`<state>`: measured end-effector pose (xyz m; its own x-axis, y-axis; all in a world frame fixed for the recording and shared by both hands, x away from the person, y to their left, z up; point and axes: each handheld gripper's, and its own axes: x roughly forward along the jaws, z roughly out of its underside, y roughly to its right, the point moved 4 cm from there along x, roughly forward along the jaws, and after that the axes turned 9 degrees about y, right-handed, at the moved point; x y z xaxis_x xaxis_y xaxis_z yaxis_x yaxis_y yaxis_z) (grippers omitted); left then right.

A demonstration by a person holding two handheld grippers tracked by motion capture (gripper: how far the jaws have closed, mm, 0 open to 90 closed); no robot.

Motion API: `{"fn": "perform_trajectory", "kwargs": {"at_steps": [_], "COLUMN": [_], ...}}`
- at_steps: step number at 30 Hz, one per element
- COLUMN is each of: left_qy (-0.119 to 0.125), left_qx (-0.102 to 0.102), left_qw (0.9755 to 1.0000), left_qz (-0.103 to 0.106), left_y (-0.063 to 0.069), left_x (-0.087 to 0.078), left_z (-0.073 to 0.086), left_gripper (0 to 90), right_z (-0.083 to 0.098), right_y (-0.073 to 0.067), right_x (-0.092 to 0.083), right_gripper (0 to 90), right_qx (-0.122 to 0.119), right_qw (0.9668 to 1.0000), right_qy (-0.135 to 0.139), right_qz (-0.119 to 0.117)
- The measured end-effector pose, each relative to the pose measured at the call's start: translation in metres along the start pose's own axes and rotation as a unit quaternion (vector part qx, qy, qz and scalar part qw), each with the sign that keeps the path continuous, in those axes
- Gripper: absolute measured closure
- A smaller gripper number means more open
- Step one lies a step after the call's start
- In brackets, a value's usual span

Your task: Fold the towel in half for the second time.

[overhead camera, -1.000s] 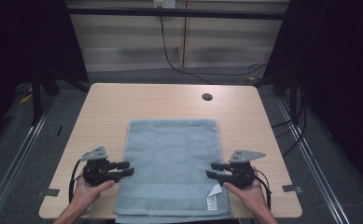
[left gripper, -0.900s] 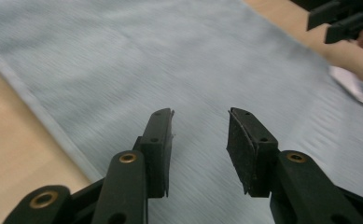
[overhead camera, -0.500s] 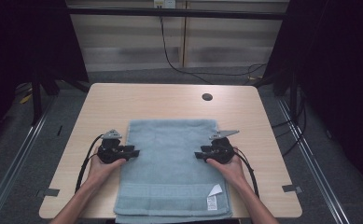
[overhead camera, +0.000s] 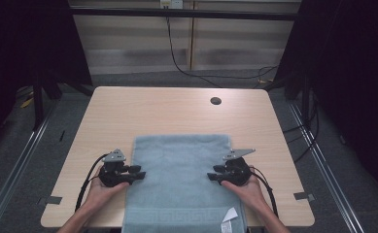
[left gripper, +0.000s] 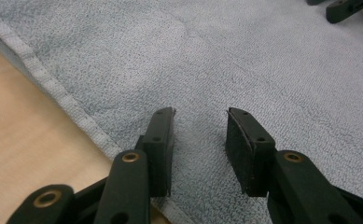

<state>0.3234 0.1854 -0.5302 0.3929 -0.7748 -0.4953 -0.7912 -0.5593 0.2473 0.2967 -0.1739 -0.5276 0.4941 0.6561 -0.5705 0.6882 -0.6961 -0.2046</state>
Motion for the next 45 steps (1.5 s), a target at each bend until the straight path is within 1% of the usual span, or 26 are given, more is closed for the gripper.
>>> {"fn": "perform_trajectory", "kwargs": {"at_steps": [3, 5, 11, 15, 16, 17, 19, 20, 21, 22, 23, 24, 25, 26, 27, 28, 29, 32, 34, 37, 38, 40, 41, 42, 44, 45], "left_qy": [-0.002, -0.004, -0.024, -0.024, -0.015, -0.005, 0.017, 0.026, 0.039, 0.039, 0.041, 0.047, 0.047, 0.048, 0.051, 0.054, 0.044, 0.04, 0.032, 0.02, 0.004, 0.002, -0.001, -0.005, -0.005, -0.007], "left_qx": [0.004, 0.003, 0.004, 0.0, -0.003, -0.005, -0.008, -0.01, -0.012, -0.012, -0.02, -0.031, -0.031, -0.034, -0.043, -0.046, -0.047, -0.038, -0.042, -0.043, -0.026, -0.025, -0.02, -0.013, -0.016, -0.019], "left_qw": [1.0, 0.9999, 0.9991, 0.999, 0.9991, 0.9993, 0.9995, 0.9994, 0.9992, 0.9992, 0.999, 0.9983, 0.9983, 0.9978, 0.997, 0.9967, 0.9965, 0.9966, 0.997, 0.9977, 0.9986, 0.9987, 0.9987, 0.999, 0.9992, 0.9994], "left_qz": [0.008, 0.015, 0.033, 0.039, 0.039, 0.037, 0.026, 0.021, 0.0, 0.0, -0.006, -0.016, -0.016, -0.031, -0.039, -0.04, -0.054, -0.062, -0.057, -0.049, -0.047, -0.045, -0.047, -0.043, -0.036, -0.03], "left_y": [0.008, 0.013, 0.029, 0.03, 0.027, 0.024, 0.014, 0.008, -0.008, -0.008, -0.017, -0.032, -0.032, -0.042, -0.05, -0.054, -0.063, -0.068, -0.073, -0.074, -0.07, -0.067, -0.066, -0.063, -0.061, -0.06], "left_x": [-0.005, -0.009, -0.02, -0.025, -0.026, -0.027, -0.028, -0.027, -0.023, -0.023, -0.02, -0.014, -0.014, -0.01, -0.006, -0.004, 0.002, 0.007, 0.014, 0.024, 0.027, 0.027, 0.027, 0.028, 0.028, 0.028], "left_z": [0.005, 0.008, 0.016, 0.012, 0.008, 0.002, -0.012, -0.019, -0.03, -0.03, -0.036, -0.043, -0.043, -0.046, -0.048, -0.048, -0.047, -0.045, -0.042, -0.035, -0.034, -0.033, -0.033, -0.032, -0.031, -0.031], "left_gripper": [61.8, 61.8, 60.7, 57.3, 56.3, 56.3, 56.1, 56.1, 55.9, 55.4, 55.4, 54.9, 54.3, 54.3, 51.9, 51.9, 48.5, 44.8, 42.0, 42.1, 45.7, 54.9, 54.9, 67.5, 77.6, 77.6], "right_z": [0.005, 0.011, 0.022, 0.017, 0.006, 0.006, -0.006, -0.011, -0.02, -0.02, -0.025, -0.032, -0.032, -0.034, -0.037, -0.037, -0.037, -0.038, -0.037, -0.034, -0.029, -0.027, -0.026, -0.024, -0.023, -0.023], "right_y": [-0.006, -0.017, -0.034, -0.033, -0.023, -0.023, -0.006, 0.004, 0.026, 0.026, 0.036, 0.055, 0.055, 0.061, 0.073, 0.073, 0.078, 0.086, 0.091, 0.093, 0.093, 0.093, 0.092, 0.092, 0.091, 0.091], "right_x": [-0.005, -0.012, -0.025, -0.031, -0.039, -0.039, -0.049, -0.053, -0.058, -0.058, -0.058, -0.052, -0.052, -0.048, -0.033, -0.033, -0.02, -0.007, -0.003, 0.002, 0.005, 0.006, 0.007, 0.008, 0.009, 0.009], "right_gripper": [56.6, 56.4, 54.6, 51.3, 51.0, 51.0, 51.6, 52.4, 52.1, 52.1, 51.7, 50.8, 50.8, 49.9, 48.1, 48.1, 46.6, 44.6, 44.4, 44.6, 45.2, 46.0, 46.9, 54.1, 66.0, 66.0], "right_qx": [0.001, 0.0, 0.002, -0.002, 0.003, 0.003, 0.012, 0.015, 0.02, 0.02, 0.019, 0.027, 0.027, 0.032, 0.038, 0.038, 0.036, 0.027, 0.037, 0.037, 0.039, 0.037, 0.034, 0.035, 0.035, 0.035], "right_qw": [1.0, 0.9999, 0.9993, 0.9993, 0.9995, 0.9995, 0.9988, 0.9981, 0.9964, 0.9964, 0.9958, 0.9949, 0.9949, 0.9947, 0.9951, 0.9951, 0.9959, 0.9964, 0.9963, 0.9963, 0.9965, 0.9966, 0.9969, 0.997, 0.9974, 0.9974], "right_qy": [-0.001, -0.006, -0.016, -0.011, 0.018, 0.018, 0.046, 0.059, 0.078, 0.078, 0.081, 0.086, 0.086, 0.086, 0.078, 0.078, 0.064, 0.052, 0.056, 0.042, 0.029, 0.025, 0.02, 0.018, 0.02, 0.02], "right_qz": [-0.006, -0.014, -0.034, -0.036, -0.028, -0.028, -0.008, 0.004, 0.029, 0.029, 0.039, 0.046, 0.046, 0.047, 0.049, 0.049, 0.053, 0.061, 0.054, 0.065, 0.068, 0.069, 0.068, 0.067, 0.06, 0.06]}}
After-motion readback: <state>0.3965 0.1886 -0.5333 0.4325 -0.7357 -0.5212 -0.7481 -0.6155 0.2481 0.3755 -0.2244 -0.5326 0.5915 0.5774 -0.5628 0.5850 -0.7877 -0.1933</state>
